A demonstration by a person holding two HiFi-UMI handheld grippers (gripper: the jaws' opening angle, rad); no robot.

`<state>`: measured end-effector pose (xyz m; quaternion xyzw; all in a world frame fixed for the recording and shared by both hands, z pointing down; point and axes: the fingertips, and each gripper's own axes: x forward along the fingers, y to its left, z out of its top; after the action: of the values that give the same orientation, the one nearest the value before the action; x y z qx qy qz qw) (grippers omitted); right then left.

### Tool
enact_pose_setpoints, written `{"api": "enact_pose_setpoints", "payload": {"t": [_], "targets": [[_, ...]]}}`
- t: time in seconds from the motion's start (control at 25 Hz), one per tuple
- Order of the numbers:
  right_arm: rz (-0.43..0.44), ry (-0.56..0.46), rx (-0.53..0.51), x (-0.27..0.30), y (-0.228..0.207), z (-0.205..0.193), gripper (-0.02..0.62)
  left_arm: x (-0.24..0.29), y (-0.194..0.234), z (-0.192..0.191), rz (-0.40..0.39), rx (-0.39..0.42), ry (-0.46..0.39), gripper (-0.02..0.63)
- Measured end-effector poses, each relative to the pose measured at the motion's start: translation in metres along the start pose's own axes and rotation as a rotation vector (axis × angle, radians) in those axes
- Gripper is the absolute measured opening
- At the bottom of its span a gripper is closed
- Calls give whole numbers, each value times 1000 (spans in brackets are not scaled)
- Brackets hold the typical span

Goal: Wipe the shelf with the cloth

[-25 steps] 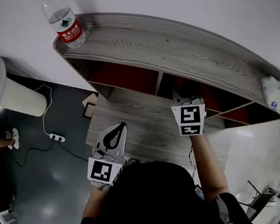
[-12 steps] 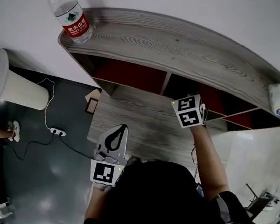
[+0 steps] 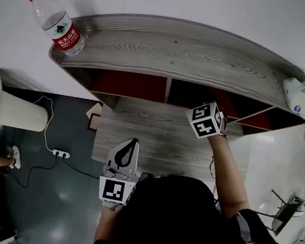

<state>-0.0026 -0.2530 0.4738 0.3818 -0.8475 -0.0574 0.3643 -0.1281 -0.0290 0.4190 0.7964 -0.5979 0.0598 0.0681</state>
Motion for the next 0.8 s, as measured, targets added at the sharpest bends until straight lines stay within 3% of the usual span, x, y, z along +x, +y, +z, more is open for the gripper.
{"api": "enact_pose_setpoints", "payload": {"t": [0.4, 0.8], "targets": [[-172, 84, 137, -33, -67, -59, 55, 22, -25, -3, -140, 21, 10, 0], [-252, 123, 190, -60, -80, -87, 54, 38, -39, -6, -215, 51, 27, 0]]}}
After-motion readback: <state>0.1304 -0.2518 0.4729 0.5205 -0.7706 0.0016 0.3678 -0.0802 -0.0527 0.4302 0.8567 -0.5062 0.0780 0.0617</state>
